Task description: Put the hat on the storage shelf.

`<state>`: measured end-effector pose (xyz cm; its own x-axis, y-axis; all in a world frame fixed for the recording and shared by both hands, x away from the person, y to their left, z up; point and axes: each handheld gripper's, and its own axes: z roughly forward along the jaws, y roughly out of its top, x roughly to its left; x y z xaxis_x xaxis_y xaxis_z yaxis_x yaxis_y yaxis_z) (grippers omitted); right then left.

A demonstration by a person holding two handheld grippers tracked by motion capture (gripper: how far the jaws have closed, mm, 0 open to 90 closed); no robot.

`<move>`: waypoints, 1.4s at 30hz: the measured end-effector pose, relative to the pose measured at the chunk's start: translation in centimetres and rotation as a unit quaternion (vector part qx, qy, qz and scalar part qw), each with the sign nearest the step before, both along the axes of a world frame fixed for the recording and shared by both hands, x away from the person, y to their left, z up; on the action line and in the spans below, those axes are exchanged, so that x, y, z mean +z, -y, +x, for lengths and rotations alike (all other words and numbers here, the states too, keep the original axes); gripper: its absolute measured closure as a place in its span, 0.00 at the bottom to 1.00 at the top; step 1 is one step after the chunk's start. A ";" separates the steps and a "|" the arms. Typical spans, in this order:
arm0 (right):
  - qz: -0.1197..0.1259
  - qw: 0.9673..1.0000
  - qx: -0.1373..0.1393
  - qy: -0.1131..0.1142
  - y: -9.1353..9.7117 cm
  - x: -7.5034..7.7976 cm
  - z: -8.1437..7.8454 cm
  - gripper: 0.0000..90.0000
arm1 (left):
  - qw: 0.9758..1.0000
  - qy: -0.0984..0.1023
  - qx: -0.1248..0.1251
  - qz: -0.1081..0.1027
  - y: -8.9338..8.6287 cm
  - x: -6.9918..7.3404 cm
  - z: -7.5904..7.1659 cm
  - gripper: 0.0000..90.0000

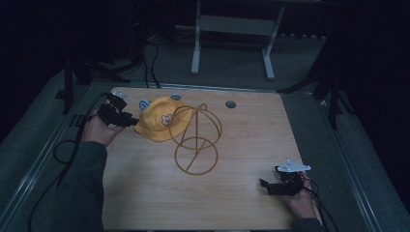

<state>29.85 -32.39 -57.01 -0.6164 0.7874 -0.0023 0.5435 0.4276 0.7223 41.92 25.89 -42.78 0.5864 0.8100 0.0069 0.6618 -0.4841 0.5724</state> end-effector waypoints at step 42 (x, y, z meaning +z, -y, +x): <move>-0.001 1.000 0.003 0.001 0.1 0.0 -0.1 0.14 | 0.996 -0.058 -0.038 0.053 2.7 4.2 4.0 0.64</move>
